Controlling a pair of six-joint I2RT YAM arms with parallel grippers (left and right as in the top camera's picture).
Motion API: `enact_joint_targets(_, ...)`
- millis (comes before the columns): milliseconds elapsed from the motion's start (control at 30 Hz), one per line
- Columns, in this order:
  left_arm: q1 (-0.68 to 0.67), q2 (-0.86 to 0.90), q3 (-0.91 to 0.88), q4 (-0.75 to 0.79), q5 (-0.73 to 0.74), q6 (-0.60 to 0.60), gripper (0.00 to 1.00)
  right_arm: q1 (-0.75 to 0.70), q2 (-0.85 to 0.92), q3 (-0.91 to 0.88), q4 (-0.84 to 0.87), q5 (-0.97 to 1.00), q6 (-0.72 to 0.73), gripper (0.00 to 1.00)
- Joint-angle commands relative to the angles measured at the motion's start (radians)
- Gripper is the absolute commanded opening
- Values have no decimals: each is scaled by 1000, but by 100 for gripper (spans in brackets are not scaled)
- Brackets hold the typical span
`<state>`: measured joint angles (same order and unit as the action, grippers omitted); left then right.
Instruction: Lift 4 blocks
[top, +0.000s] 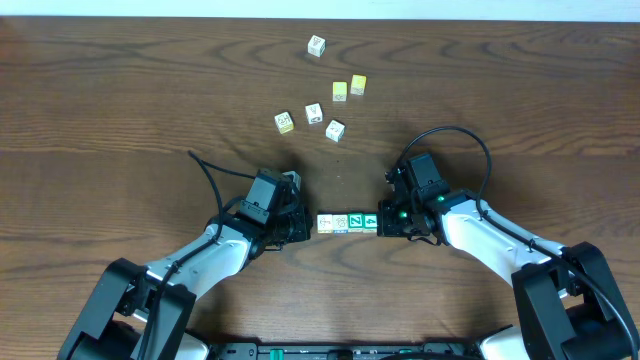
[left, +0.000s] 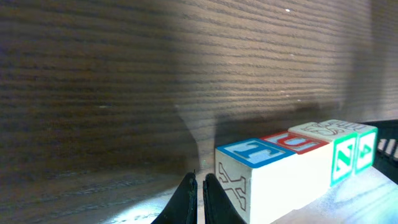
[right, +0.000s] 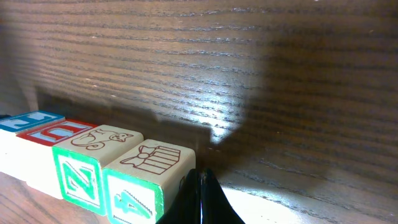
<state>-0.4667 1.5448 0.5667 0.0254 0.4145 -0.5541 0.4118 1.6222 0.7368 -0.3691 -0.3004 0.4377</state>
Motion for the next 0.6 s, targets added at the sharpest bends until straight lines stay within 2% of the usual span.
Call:
enact_joint_targets(0,-3,6,-2,0,24,-9,7,9,5,16,3,-15,-17,1)
enact_joint_targets(567,-4,6,-2,0,75,48,7,9,5,16,5,-23,-27,1)
